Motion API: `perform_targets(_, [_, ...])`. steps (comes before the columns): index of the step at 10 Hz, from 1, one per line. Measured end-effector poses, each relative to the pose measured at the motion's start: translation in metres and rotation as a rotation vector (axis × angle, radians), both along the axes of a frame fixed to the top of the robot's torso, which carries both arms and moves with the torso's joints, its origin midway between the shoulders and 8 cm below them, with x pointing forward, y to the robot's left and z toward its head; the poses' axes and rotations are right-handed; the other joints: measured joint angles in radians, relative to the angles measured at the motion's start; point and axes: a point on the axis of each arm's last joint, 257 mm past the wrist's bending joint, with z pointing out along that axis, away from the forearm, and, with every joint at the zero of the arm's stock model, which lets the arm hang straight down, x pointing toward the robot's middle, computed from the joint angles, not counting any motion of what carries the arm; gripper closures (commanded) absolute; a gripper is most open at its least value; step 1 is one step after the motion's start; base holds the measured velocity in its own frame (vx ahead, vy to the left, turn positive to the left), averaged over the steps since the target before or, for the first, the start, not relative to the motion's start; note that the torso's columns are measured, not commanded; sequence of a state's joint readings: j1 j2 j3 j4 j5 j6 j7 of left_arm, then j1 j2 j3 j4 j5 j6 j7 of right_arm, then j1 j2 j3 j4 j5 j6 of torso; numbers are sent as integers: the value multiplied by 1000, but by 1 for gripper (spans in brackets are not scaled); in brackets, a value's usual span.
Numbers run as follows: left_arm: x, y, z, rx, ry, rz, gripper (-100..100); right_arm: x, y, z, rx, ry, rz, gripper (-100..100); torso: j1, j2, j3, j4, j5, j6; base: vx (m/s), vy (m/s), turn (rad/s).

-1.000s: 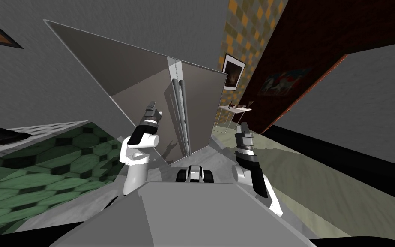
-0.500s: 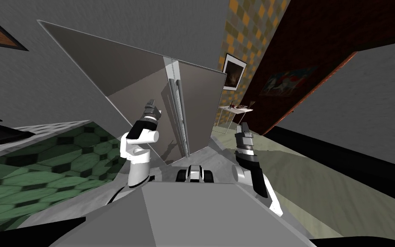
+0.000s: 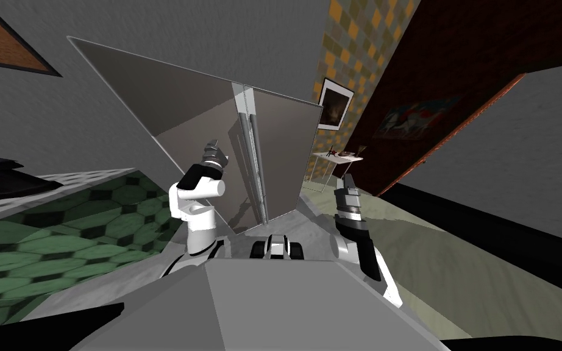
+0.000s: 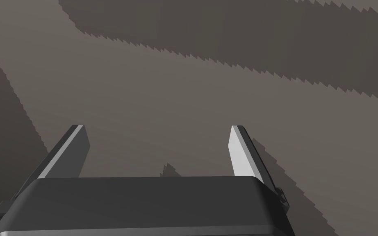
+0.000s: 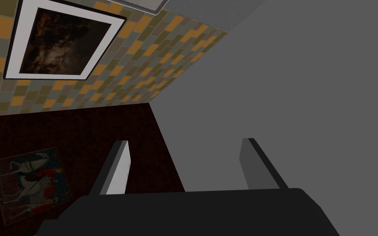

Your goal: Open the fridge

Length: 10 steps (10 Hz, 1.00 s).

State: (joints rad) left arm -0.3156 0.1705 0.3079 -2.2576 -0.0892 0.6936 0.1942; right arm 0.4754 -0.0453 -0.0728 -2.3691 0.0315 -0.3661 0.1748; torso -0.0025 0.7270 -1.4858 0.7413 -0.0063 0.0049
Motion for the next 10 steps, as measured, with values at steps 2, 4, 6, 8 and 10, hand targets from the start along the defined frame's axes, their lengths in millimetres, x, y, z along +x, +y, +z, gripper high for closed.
perform_targets(2, [4, 3, 3, -30, 23, 4, -100, 0, 0, 0, 0, 0, 0, 0, -1, -1, -2, 2, -3, 4, 0, -20, 3])
perform_targets(4, [6, 4, 9, -54, 26, 5, -100, 0, 0, 0, 0, 0, 0, 0, -3, -2, -2, 0, -2, 1, 28, -62, 77])
perform_targets(6, [11, 7, 9, -82, 39, 9, -100, 0, 0, 0, 0, 0, 0, 0, -2, -4, -4, 1, -4, 6, 13, -38, 29])
perform_targets(8, [11, 10, 15, -120, 48, 14, -100, 0, 0, 0, 0, 0, 0, 0, -5, -3, -3, 0, -3, 5, 27, -51, 47])
perform_targets(10, [11, 9, 23, -132, 45, 9, -100, 0, 0, 0, 0, 0, 0, 0, -4, -3, -3, 1, -4, 7, 17, -22, 37])
